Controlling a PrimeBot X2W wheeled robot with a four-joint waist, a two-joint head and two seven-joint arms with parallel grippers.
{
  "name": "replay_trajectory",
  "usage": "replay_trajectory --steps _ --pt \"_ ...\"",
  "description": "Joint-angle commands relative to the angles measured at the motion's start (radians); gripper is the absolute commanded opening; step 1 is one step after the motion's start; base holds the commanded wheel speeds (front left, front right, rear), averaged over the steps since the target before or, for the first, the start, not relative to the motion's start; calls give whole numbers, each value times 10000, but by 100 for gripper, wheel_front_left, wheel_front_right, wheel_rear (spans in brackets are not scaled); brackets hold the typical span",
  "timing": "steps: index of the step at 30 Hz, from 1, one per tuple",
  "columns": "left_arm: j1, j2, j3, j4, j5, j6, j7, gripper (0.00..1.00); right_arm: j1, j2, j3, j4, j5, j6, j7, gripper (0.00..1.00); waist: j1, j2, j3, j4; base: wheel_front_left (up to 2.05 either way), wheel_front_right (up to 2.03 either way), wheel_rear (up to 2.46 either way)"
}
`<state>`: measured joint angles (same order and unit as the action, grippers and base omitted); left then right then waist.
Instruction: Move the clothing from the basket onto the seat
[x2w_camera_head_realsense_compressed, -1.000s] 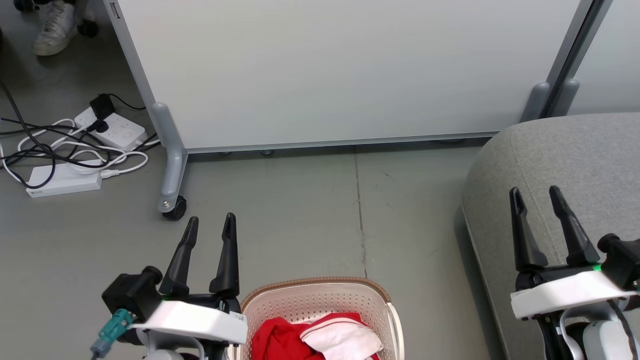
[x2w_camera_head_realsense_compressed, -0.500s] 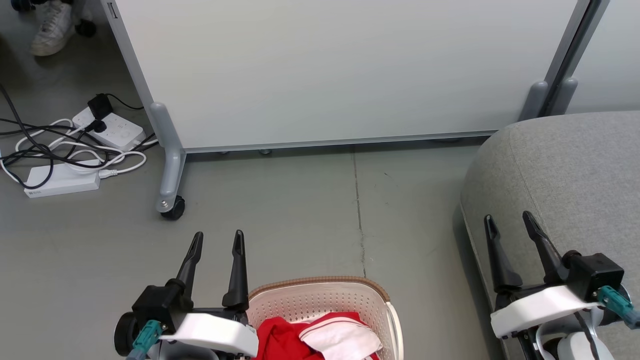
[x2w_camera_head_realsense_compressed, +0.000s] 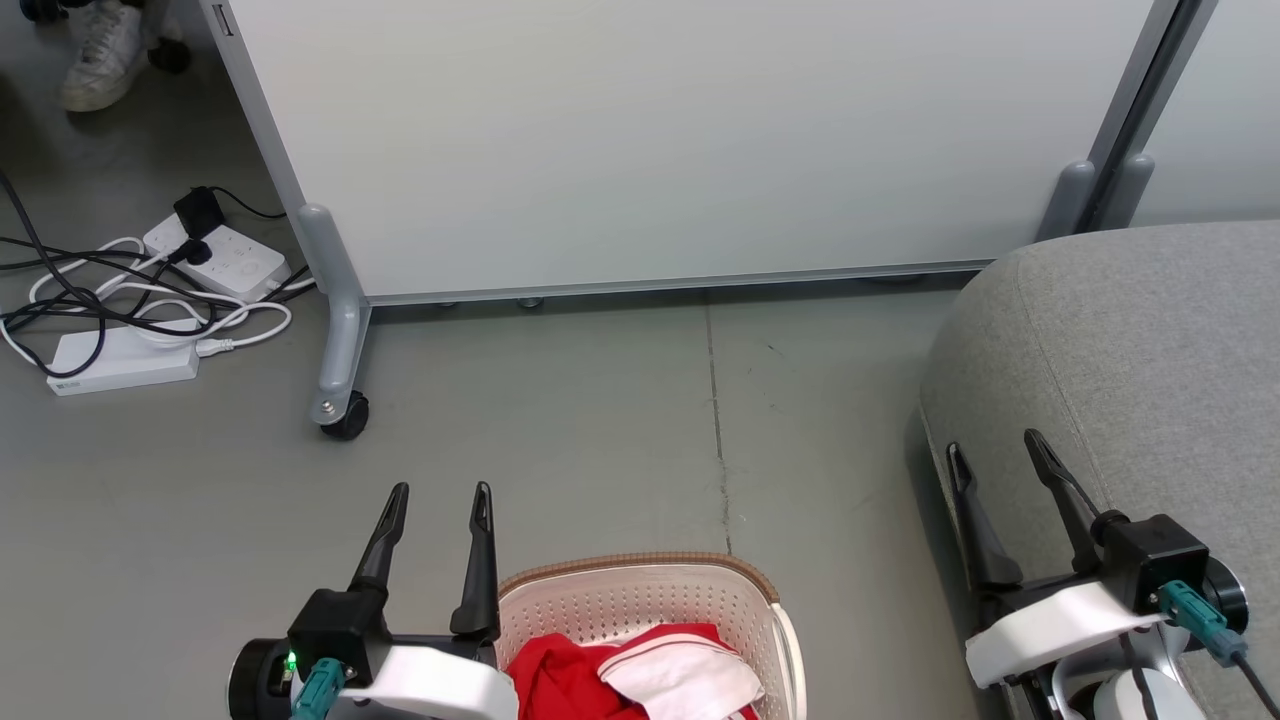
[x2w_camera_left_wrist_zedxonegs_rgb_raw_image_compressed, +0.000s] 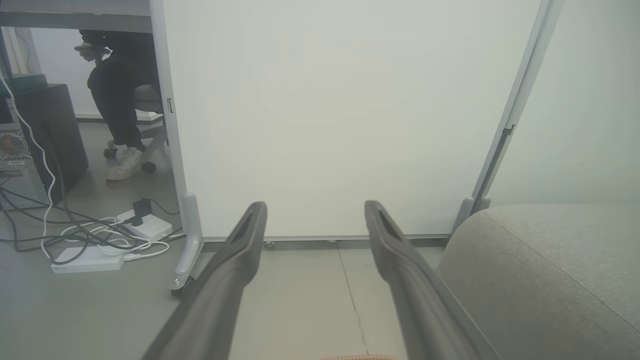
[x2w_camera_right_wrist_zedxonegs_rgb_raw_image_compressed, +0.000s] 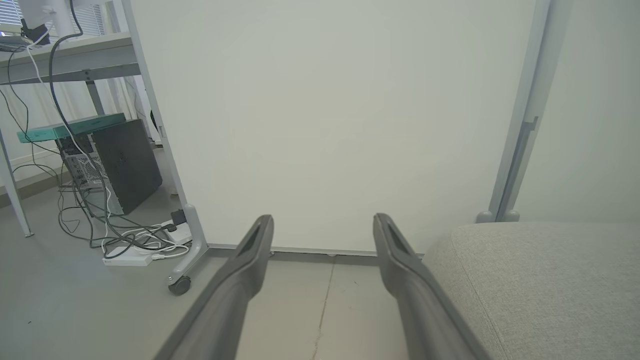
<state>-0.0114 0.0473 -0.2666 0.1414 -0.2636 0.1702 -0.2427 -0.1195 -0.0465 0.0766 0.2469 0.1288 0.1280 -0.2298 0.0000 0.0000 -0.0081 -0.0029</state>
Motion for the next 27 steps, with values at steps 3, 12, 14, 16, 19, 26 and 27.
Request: replay_trajectory --steps 3,12,14,16,19,26,27 --pt "23 44 29 -76 284 95 -100 100 -132 -61 93 74 -300 44 -151 100 0 0 -8 -7 0 0 0" --pt "138 49 -4 33 665 21 -220 100 -161 -73 316 225 -694 37 -356 100 0 0 8 -40 0 0 0" --pt "144 49 -54 102 812 -25 -237 100 -141 -75 343 269 -749 38 -391 100 0 0 12 -38 0 0 0" --pt "123 52 -78 147 766 -54 -228 100 -128 -74 316 320 -680 38 -383 100 0 0 13 -34 0 0 0" --pt "118 49 -82 184 707 -69 -228 100 -128 -73 303 360 -636 38 -383 100 0 0 12 -30 0 0 0" --pt "120 49 -46 184 583 -138 -228 100 -170 -72 229 662 -292 38 -383 100 0 0 -2 -17 0 0 0" --pt "123 50 -42 179 582 -157 -228 100 -179 -72 235 698 -268 38 -383 100 0 0 -4 -16 0 0 0"
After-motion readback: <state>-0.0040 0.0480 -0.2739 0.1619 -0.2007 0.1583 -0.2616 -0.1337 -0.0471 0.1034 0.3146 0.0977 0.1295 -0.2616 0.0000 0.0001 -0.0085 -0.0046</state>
